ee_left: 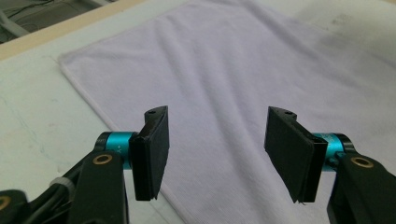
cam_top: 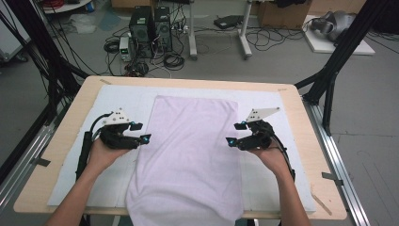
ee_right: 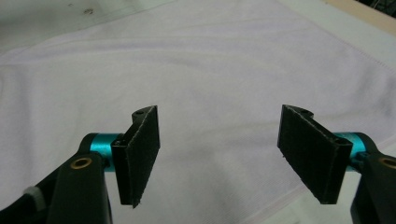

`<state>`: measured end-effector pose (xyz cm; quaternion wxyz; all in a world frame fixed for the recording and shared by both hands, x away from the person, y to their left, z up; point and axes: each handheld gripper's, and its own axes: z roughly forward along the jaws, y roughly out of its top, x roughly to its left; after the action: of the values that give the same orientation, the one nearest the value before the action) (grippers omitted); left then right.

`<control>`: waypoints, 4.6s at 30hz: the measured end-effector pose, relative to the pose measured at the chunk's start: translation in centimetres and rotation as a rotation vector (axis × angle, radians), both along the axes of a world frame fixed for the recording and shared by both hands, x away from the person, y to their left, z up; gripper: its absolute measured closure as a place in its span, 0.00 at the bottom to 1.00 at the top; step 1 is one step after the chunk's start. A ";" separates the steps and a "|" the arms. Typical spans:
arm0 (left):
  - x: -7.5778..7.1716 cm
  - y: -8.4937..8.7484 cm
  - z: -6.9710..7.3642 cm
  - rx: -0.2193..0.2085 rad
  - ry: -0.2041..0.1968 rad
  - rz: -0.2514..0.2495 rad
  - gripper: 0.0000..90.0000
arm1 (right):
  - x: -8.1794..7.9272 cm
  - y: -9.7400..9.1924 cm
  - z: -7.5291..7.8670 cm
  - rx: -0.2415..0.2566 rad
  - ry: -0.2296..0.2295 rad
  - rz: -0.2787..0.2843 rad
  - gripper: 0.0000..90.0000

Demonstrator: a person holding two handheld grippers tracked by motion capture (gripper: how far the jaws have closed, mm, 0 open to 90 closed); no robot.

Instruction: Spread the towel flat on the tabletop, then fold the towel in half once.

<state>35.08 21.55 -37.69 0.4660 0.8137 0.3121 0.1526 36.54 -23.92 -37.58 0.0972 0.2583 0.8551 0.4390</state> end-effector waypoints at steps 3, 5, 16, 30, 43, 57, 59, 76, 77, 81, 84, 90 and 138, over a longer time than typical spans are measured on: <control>1.0 0.2 1.0 -0.023 -0.010 0.007 0.45 | 0.7 0.2 0.2 -0.018 -0.005 0.008 0.32; 1.6 0.1 1.4 -0.010 -0.020 0.009 0.45 | 1.2 0.3 0.2 -0.018 0.000 0.014 0.32; 4.9 -0.8 1.7 0.046 0.000 -0.001 0.46 | 4.0 0.1 0.1 -0.062 0.024 0.010 0.33; 10.9 -1.2 -2.7 0.113 0.098 -0.008 0.50 | 9.1 -0.8 -2.5 -0.104 0.071 -0.099 0.37; 12.2 -2.3 -6.2 0.193 0.122 0.099 0.62 | 9.9 -1.8 -6.4 -0.153 0.117 -0.232 0.53; 10.8 -0.6 -3.4 0.123 0.066 0.071 0.96 | 9.5 -2.2 -5.1 -0.083 0.146 -0.199 0.95; 9.7 0.0 -2.2 0.088 0.032 0.054 0.96 | 9.0 -2.7 -4.0 -0.053 0.124 -0.190 0.95; -3.6 2.7 -2.6 0.145 -0.051 -0.112 0.63 | -3.4 -4.5 -2.6 -0.033 0.082 0.036 0.71; -3.3 2.9 -2.4 0.127 -0.060 -0.088 0.61 | -3.2 -4.6 -2.4 -0.024 0.081 0.006 0.67; -0.8 3.1 -2.5 0.078 -0.041 0.010 0.61 | -1.3 -4.0 -1.8 -0.015 0.066 -0.039 0.62; 1.3 2.5 -3.6 0.093 0.000 0.051 0.63 | 0.7 -2.6 -2.7 -0.058 0.087 -0.066 0.58; 4.6 0.8 -6.2 0.131 0.094 0.084 0.59 | 3.7 -0.8 -4.9 -0.138 0.116 -0.150 0.52; -0.5 1.3 -6.5 0.158 0.085 0.022 0.52 | -0.3 -1.2 -5.3 -0.180 0.091 -0.031 0.51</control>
<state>34.58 22.89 -44.18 0.3850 0.8501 0.3277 0.1474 36.19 -25.12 -42.92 0.0878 0.2814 0.8905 0.3466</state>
